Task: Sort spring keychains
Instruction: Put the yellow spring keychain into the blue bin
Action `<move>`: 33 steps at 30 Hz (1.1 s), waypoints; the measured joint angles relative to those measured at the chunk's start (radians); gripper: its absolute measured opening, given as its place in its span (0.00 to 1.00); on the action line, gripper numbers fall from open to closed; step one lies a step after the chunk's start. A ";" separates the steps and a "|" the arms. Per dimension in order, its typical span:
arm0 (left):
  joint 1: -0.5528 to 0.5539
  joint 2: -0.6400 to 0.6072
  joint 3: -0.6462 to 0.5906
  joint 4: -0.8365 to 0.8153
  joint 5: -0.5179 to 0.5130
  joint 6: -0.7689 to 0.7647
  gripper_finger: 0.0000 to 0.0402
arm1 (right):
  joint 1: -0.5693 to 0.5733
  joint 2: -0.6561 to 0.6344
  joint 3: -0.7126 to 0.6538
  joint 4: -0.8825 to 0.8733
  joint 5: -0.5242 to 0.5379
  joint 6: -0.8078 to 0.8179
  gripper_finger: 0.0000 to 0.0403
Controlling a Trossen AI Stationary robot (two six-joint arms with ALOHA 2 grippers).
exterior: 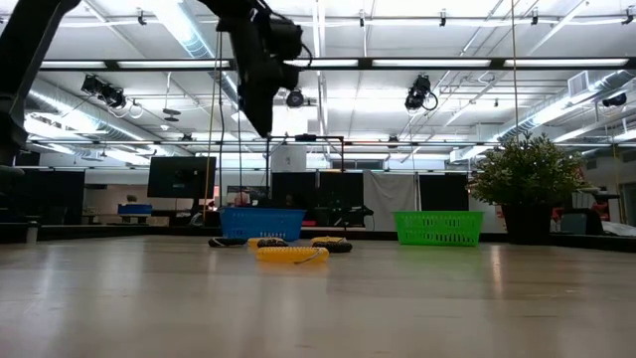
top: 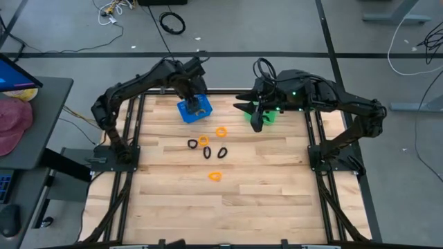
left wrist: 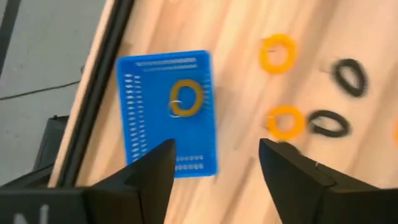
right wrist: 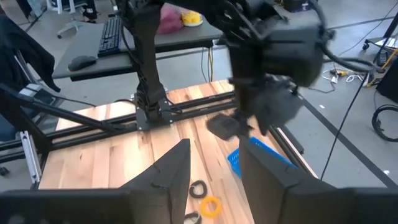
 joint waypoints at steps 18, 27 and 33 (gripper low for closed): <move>-0.454 -0.033 0.000 -0.034 -0.125 -0.098 0.47 | 0.000 -0.046 0.001 -0.024 0.000 -0.008 0.34; -0.389 -0.032 0.000 -0.024 -0.122 -0.031 0.47 | 0.022 -0.047 0.001 -0.024 0.000 0.011 0.34; -0.341 -0.032 0.000 -0.022 -0.120 -0.016 0.47 | 0.043 -0.047 0.001 -0.023 0.000 0.031 0.34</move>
